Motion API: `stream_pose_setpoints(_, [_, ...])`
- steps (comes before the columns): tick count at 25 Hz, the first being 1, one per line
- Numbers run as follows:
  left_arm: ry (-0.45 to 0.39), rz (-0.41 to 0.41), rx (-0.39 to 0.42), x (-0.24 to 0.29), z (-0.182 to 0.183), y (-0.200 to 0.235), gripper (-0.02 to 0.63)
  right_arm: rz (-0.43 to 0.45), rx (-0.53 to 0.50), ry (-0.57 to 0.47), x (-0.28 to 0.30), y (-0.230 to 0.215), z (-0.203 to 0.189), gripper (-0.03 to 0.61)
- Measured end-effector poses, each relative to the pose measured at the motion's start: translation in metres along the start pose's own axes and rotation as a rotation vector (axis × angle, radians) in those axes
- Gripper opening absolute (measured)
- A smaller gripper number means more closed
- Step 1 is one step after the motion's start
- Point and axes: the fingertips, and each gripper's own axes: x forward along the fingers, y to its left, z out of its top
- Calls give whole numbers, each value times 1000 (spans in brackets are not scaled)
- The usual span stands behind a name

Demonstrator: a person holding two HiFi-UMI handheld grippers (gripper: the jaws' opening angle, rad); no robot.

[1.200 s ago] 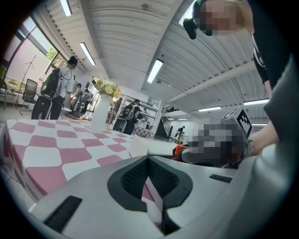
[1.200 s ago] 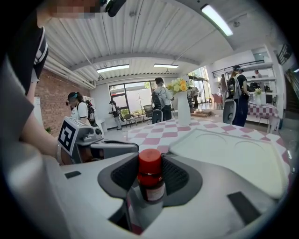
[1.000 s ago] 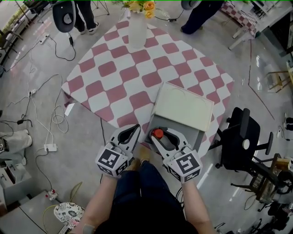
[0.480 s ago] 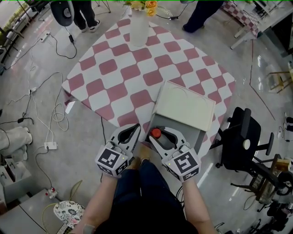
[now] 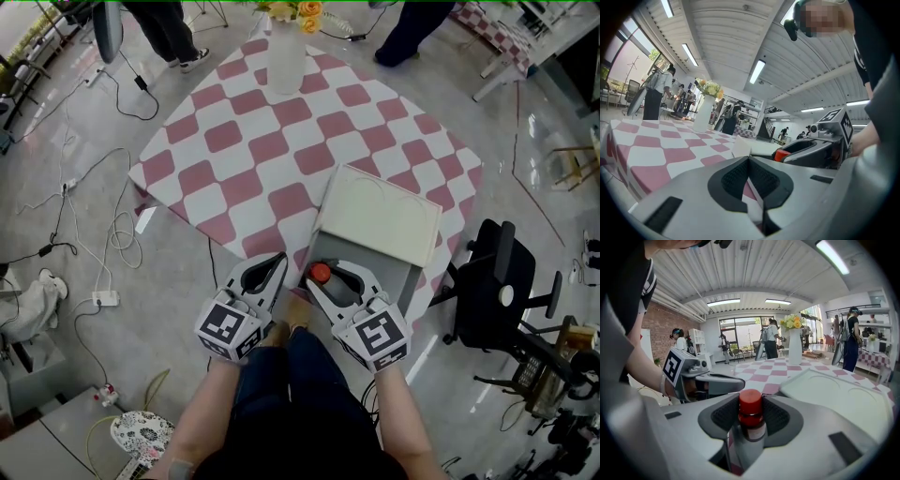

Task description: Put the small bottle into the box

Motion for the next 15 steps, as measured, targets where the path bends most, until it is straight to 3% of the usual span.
stream_pose_setpoints(15, [5, -5, 3, -6, -2, -2, 0, 13, 1, -18, -6, 11, -2, 169])
